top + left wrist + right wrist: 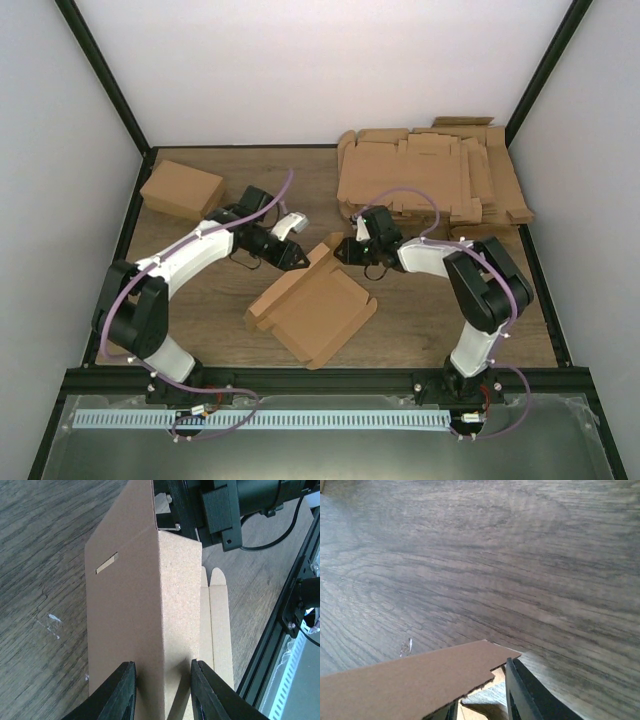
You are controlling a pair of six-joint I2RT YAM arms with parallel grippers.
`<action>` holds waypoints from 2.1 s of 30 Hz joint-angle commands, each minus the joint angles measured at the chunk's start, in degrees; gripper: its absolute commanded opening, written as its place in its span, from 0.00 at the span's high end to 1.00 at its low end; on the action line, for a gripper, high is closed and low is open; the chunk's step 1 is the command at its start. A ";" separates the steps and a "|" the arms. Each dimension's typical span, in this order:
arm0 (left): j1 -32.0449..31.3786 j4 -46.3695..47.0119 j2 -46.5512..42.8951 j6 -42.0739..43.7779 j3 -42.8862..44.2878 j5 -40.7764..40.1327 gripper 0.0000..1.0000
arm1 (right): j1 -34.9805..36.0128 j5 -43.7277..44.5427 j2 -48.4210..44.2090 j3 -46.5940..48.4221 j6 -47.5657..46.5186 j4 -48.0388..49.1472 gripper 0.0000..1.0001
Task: Fold the paper box
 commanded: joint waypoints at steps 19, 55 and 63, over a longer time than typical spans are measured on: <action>1.34 -0.34 3.68 0.12 -1.43 -3.75 0.67 | -3.19 -11.02 10.68 7.67 -2.77 -2.01 0.55; 4.33 -0.32 3.96 -0.51 -1.48 -1.83 0.68 | -3.20 -29.22 2.56 1.37 -6.06 4.43 0.59; 4.33 -0.30 4.06 -0.53 -1.48 -2.07 0.68 | -3.24 -11.94 -3.99 -1.06 -9.20 2.77 0.59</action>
